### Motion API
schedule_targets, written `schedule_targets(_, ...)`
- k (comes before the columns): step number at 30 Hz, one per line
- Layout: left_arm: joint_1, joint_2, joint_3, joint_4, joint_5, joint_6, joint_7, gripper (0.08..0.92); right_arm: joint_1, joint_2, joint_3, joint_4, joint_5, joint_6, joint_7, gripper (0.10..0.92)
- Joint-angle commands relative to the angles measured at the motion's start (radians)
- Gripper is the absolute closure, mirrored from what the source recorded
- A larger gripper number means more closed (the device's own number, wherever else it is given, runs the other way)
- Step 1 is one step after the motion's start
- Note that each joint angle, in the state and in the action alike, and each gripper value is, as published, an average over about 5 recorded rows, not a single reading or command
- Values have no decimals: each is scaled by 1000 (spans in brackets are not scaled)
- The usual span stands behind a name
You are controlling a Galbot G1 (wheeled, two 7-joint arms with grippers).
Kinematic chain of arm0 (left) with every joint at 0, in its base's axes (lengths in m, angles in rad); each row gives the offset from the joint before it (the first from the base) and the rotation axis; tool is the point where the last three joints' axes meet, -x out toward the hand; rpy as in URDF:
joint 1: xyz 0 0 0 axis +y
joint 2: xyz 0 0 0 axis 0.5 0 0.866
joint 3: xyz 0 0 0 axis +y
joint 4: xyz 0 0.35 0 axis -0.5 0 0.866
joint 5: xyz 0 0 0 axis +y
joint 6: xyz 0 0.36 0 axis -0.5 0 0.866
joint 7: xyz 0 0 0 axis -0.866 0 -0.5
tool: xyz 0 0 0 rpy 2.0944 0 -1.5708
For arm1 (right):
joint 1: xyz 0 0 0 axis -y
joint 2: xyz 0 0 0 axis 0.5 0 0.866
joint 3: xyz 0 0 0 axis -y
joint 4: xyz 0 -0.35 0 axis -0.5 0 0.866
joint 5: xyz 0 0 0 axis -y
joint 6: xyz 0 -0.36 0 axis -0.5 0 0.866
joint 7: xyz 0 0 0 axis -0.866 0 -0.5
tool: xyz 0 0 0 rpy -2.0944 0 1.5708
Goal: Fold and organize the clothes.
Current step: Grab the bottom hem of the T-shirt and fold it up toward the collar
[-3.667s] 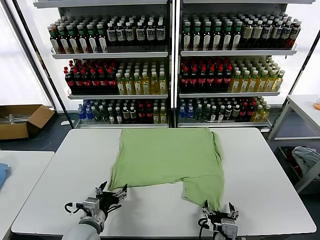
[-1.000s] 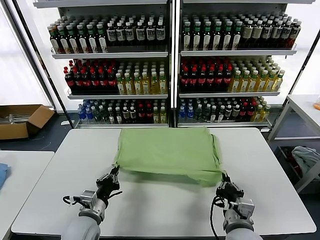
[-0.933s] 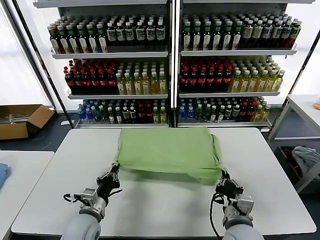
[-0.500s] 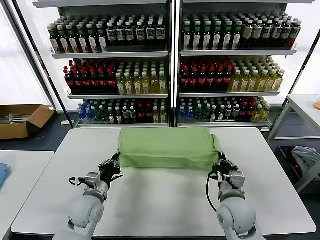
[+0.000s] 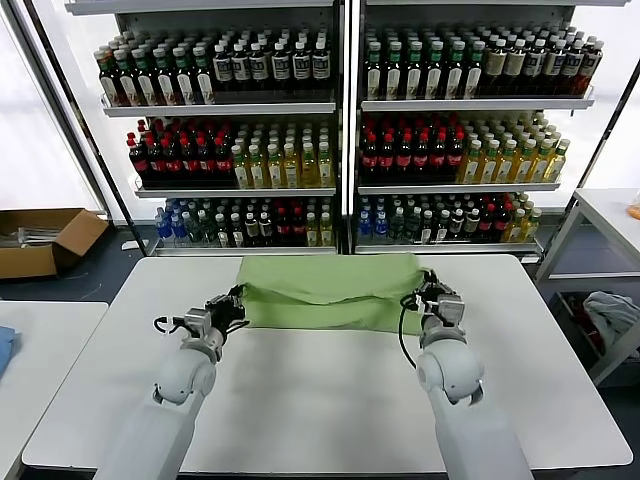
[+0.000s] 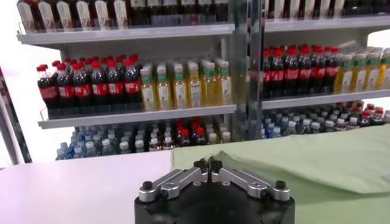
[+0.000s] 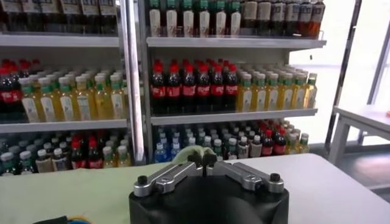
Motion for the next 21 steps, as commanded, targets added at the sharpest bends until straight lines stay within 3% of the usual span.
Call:
schedule_targets(1, -133, 1, 37, 195, -14, 0, 13, 915, 97, 12, -25, -163, -1, 2, -3, 917)
schedule_targets(7, -174, -10, 37, 280, -2, -2, 8, 915, 151, 49, -29, -279, -1, -3, -1, 900)
schedule_targets(11, -173, -16, 31, 275, 22, 3, -16, 904, 173, 98, -14, -320, 20, 35, 20, 806)
schedule_targets(21, -119, 5, 26, 127, 19, 62, -54, 635, 155, 123, -5, -279, 80, 112, 83, 511)
